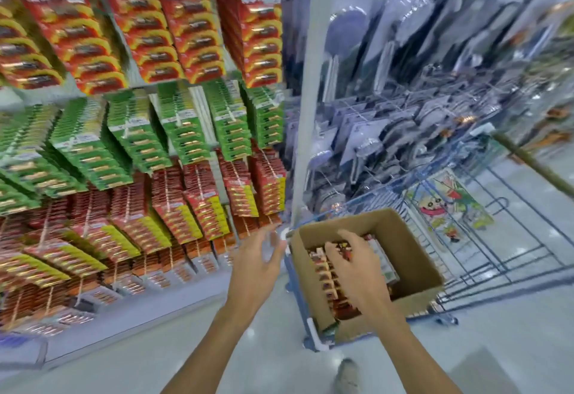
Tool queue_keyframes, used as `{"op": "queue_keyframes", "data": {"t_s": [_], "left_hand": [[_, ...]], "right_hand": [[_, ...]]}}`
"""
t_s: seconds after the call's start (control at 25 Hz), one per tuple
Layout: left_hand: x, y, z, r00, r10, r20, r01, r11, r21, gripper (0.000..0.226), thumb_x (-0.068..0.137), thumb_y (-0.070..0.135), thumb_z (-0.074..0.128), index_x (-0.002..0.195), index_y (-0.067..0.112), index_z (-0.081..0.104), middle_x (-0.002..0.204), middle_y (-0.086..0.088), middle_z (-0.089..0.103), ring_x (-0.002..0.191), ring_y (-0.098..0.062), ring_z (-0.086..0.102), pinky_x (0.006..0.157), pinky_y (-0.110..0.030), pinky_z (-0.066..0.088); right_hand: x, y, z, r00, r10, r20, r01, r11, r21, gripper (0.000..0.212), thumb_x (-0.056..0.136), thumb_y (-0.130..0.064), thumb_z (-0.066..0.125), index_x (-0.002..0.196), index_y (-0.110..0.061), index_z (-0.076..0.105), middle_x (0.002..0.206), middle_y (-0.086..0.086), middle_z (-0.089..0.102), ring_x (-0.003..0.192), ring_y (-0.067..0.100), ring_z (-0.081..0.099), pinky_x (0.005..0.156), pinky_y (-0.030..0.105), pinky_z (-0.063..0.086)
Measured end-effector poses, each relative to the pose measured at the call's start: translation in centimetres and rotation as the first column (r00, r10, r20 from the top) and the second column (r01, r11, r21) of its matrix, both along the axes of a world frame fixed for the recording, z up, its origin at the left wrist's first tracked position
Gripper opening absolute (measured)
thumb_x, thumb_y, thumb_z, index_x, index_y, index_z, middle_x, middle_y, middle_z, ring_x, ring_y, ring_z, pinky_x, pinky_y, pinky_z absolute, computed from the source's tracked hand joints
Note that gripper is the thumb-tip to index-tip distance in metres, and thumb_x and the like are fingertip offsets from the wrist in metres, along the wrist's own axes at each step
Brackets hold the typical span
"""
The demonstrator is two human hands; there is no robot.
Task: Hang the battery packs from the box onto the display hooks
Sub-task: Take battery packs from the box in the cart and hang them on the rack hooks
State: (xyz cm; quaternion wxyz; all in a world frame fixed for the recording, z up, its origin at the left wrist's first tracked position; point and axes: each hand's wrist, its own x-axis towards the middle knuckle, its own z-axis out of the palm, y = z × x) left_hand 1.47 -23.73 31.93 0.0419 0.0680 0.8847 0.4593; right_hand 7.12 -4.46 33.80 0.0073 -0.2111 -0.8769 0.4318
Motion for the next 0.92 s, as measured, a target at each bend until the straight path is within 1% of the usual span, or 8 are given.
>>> {"op": "queue_keyframes", "data": {"t_s": [0.12, 0.32, 0.48, 0.6, 0.68, 0.76, 0.84, 0.92], "left_hand": [[1.2, 5.5, -2.1, 0.997, -0.046, 0.054, 0.049, 0.998, -0.043, 0.044, 0.102, 0.039, 0.062, 0.143, 0.024, 0.056, 0.146, 0.008, 0.057, 0.137, -0.014, 0.049, 0.111, -0.029, 0.037], [2.7, 14.2, -6.2, 0.982, -0.028, 0.186, 0.052, 0.991, -0.125, 0.041, 0.101, 0.037, 0.062, 0.14, 0.023, 0.058, 0.14, 0.004, 0.063, 0.13, -0.017, 0.058, 0.109, -0.032, 0.045], [3.6, 18.5, -9.4, 0.954, 0.03, 0.298, 0.009, 0.992, -0.13, 0.04, 0.101, 0.033, 0.063, 0.139, 0.022, 0.058, 0.133, 0.005, 0.066, 0.115, -0.014, 0.064, 0.093, -0.022, 0.048], [3.3, 20.3, -12.1, 0.907, 0.137, 0.399, -0.086, 0.986, -0.143, 0.044, 0.102, 0.034, 0.062, 0.143, 0.021, 0.054, 0.135, 0.001, 0.065, 0.117, -0.015, 0.063, 0.098, -0.027, 0.05], [3.1, 20.8, -14.5, 0.88, 0.18, 0.439, -0.103, 0.976, -0.192, 0.047, 0.102, 0.037, 0.062, 0.145, 0.022, 0.05, 0.138, 0.001, 0.065, 0.124, -0.02, 0.063, 0.104, -0.035, 0.05], [2.5, 21.1, -16.9, 0.834, 0.231, 0.501, -0.123, 0.963, -0.24, 0.048, 0.102, 0.042, 0.06, 0.144, 0.024, 0.048, 0.138, 0.002, 0.064, 0.125, -0.022, 0.063, 0.106, -0.04, 0.05], [1.8, 21.3, -19.1, 0.781, 0.271, 0.563, -0.135, 0.953, -0.271, 0.048, 0.102, 0.043, 0.06, 0.143, 0.022, 0.047, 0.138, -0.001, 0.064, 0.125, -0.024, 0.062, 0.106, -0.041, 0.049], [0.7, 21.7, -21.3, 0.74, 0.3, 0.602, -0.153, 0.947, -0.283, 0.047, 0.102, 0.04, 0.06, 0.143, 0.02, 0.044, 0.138, -0.003, 0.062, 0.125, -0.025, 0.061, 0.104, -0.041, 0.049]], "right_hand": [[1.0, 5.9, -3.2, 0.996, -0.029, 0.085, 0.025, 0.999, 0.039, 0.05, 0.102, -0.044, 0.057, 0.147, -0.021, 0.052, 0.149, 0.0, 0.055, 0.139, 0.021, 0.048, 0.114, 0.038, 0.039], [1.8, 15.6, -7.6, 0.979, -0.001, 0.204, -0.002, 1.0, 0.016, 0.052, 0.101, -0.04, 0.06, 0.147, -0.017, 0.053, 0.149, 0.002, 0.057, 0.139, 0.023, 0.05, 0.115, 0.043, 0.041], [1.7, 19.8, -11.5, 0.938, 0.072, 0.339, -0.073, 0.997, -0.009, 0.051, 0.102, -0.04, 0.059, 0.147, -0.016, 0.052, 0.145, 0.004, 0.059, 0.137, 0.025, 0.051, 0.111, 0.042, 0.044], [0.8, 20.8, -14.2, 0.895, 0.106, 0.433, -0.104, 0.994, -0.029, 0.052, 0.103, -0.04, 0.059, 0.147, -0.016, 0.05, 0.144, 0.006, 0.06, 0.133, 0.025, 0.055, 0.108, 0.04, 0.046], [0.0, 21.1, -16.3, 0.865, 0.127, 0.485, -0.123, 0.992, -0.041, 0.047, 0.103, -0.041, 0.057, 0.143, -0.017, 0.052, 0.138, 0.005, 0.063, 0.124, 0.025, 0.06, 0.102, 0.038, 0.05], [-1.0, 21.1, -18.6, 0.831, 0.133, 0.54, -0.123, 0.991, -0.056, 0.049, 0.103, -0.041, 0.056, 0.146, -0.018, 0.049, 0.137, 0.004, 0.063, 0.123, 0.025, 0.06, 0.1, 0.038, 0.05], [-2.1, 21.1, -20.8, 0.806, 0.143, 0.574, -0.131, 0.989, -0.062, 0.052, 0.103, -0.042, 0.056, 0.148, -0.019, 0.046, 0.135, 0.004, 0.063, 0.121, 0.026, 0.062, 0.097, 0.038, 0.051], [-3.4, 21.3, -23.3, 0.784, 0.154, 0.601, -0.14, 0.988, -0.071, 0.048, 0.103, -0.042, 0.055, 0.145, -0.021, 0.047, 0.129, 0.004, 0.065, 0.113, 0.026, 0.064, 0.09, 0.036, 0.053]]}}
